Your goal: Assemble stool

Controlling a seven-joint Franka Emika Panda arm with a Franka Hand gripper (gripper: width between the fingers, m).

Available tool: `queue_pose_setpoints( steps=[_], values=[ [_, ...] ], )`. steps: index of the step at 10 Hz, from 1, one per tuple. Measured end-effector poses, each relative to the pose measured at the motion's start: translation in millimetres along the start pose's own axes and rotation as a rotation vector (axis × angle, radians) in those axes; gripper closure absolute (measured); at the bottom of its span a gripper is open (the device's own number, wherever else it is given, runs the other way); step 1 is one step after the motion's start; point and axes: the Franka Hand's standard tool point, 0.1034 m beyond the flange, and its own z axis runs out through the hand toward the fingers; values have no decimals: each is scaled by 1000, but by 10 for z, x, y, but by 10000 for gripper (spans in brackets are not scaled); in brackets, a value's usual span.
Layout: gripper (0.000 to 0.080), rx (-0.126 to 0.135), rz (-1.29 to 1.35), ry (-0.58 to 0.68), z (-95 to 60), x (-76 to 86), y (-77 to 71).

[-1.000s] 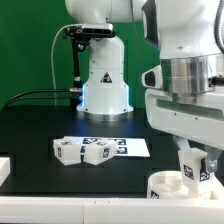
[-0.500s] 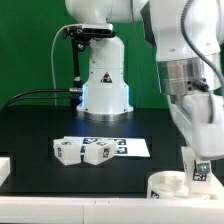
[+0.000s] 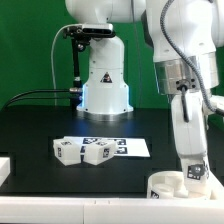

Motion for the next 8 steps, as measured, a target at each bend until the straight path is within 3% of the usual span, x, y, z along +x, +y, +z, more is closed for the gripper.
queue_pose_setpoints(
  steps=[1, 2, 4, 8],
  values=[
    [211, -18, -129, -6, -41, 11, 8],
    [161, -8, -232, -14, -145, 5, -34],
    [153, -20, -490, -30, -285, -18, -37],
    [150, -23, -776, -30, -266, -12, -24]
  ],
)
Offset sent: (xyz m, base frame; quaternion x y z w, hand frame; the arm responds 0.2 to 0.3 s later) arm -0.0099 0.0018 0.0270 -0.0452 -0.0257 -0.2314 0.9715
